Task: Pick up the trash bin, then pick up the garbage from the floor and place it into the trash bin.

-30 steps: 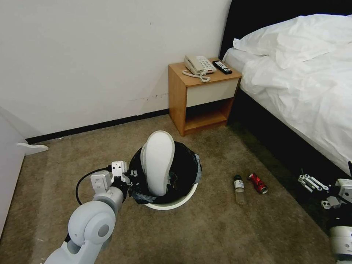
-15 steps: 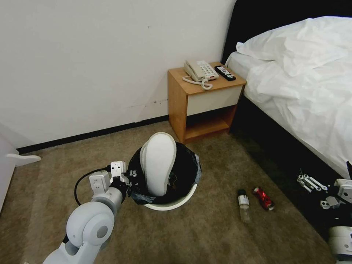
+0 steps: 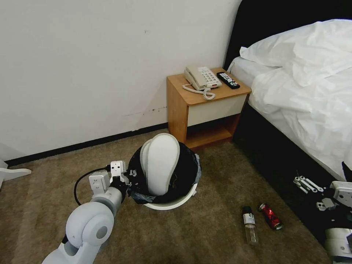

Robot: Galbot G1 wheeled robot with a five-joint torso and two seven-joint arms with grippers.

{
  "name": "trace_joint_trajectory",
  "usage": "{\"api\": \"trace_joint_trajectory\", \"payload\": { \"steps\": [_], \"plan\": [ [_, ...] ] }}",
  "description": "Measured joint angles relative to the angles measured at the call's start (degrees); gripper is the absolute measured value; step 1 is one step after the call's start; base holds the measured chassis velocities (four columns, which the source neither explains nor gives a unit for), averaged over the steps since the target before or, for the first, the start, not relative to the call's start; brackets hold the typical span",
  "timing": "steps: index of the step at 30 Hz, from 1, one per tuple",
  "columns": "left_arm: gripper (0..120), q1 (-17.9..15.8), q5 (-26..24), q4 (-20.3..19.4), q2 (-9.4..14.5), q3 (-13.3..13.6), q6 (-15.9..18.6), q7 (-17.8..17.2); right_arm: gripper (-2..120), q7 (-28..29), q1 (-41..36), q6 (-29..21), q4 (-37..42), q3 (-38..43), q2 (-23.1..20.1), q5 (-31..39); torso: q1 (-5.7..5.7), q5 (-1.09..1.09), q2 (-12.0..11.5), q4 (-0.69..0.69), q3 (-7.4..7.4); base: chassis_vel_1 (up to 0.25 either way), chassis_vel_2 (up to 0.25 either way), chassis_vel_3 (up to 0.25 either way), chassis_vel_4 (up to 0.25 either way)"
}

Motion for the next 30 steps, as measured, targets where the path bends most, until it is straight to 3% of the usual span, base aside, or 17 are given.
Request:
{"api": "trace_joint_trajectory", "payload": {
  "steps": [15, 23, 30],
  "plan": [
    [1, 0.17, 0.27, -0.24, 0.59, -0.15, -0.19, 0.60, 100, -0.28, -0.20, 0.41, -0.23, -0.43, 0.16, -0.46, 0.01, -0.02, -0.02, 0.01, 0.02, 0.000, 0.000, 0.000, 0.000],
    [1, 0.42, 0.61, -0.37, 1.22, -0.32, -0.64, 0.90, 100, -1.54, -0.75, 3.38, -1.43, -1.19, 0.28, -1.06, 0.01, -0.01, -0.02, 0.00, 0.02, 0.000, 0.000, 0.000, 0.000],
    [1, 4.22, 1.22, -2.35, 2.99, -0.93, -0.26, 1.01, 100, -2.11, -3.03, 3.67, -2.98, -4.29, -0.40, -3.08, 0.01, 0.00, -0.01, 0.00, 0.00, 0.000, 0.000, 0.000, 0.000]
  ]
}}
